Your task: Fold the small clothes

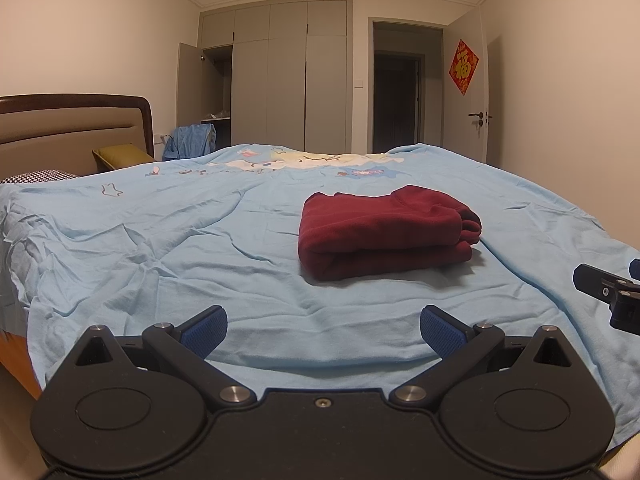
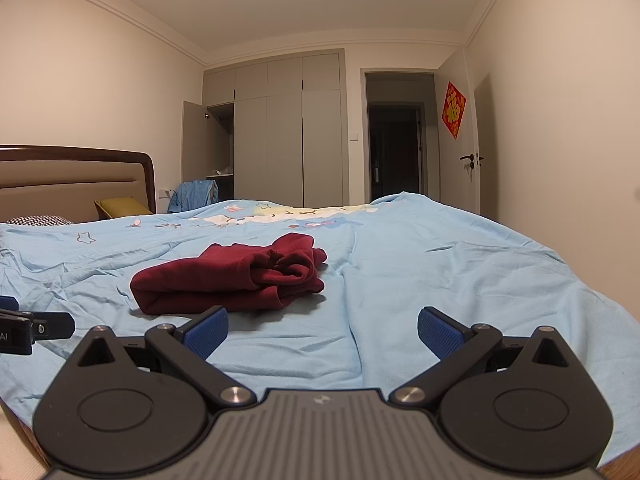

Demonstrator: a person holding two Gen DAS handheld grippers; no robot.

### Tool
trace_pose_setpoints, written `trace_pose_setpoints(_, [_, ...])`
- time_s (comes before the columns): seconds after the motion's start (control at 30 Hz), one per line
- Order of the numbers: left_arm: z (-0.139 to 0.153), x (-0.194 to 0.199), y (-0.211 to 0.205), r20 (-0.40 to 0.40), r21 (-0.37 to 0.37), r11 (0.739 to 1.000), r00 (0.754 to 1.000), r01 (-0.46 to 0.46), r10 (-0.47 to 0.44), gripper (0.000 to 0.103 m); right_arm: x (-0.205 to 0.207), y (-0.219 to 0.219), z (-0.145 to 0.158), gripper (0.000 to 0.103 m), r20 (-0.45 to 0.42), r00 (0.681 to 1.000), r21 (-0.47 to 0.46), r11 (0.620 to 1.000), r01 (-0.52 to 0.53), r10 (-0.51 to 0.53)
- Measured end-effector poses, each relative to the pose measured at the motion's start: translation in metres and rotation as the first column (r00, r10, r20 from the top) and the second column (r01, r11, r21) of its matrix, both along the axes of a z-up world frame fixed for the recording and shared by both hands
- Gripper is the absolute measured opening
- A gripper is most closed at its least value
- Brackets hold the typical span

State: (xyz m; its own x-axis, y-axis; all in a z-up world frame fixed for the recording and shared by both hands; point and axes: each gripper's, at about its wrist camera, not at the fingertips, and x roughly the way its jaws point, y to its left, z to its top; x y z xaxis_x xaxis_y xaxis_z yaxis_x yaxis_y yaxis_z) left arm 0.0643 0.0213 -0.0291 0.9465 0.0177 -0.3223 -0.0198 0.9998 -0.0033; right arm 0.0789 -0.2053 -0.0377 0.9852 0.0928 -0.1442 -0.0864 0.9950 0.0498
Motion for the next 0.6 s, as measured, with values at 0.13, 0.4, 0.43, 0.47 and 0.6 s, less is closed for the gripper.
trace_pose_setpoints(0.13, [-0.0025,-0.0001,0.0001,-0.005,-0.004,1.0,1.0,0.006,-0.006,0.102,-0.0001,-0.0002,0.0004,0.103,0.0,1.0,0.001,1.0,0.0,0.0])
trace_pose_setpoints(0.4, [-0.0023,-0.0002,0.0002,-0.013,-0.003,1.0,1.0,0.011,-0.011,0.102,0.0002,-0.0007,-0.0016,0.103,0.0,1.0,0.005,1.0,0.002,-0.002])
trace_pose_setpoints(0.43, [-0.0026,-0.0008,0.0,-0.014,-0.003,1.0,1.0,0.009,-0.009,0.102,0.0002,-0.0009,-0.0019,0.103,0.0,1.0,0.007,1.0,0.002,-0.002])
trace_pose_setpoints(0.47, [-0.002,0.0004,-0.0003,-0.016,-0.002,1.0,1.0,0.007,-0.007,0.102,0.0002,-0.0016,-0.0021,0.103,0.0,1.0,0.01,1.0,0.003,-0.003])
trace_pose_setpoints(0.6, [-0.0016,0.0002,0.0,-0.018,-0.005,1.0,1.0,0.004,-0.004,0.102,-0.0004,-0.0028,-0.0013,0.103,-0.003,1.0,0.019,1.0,0.007,-0.007])
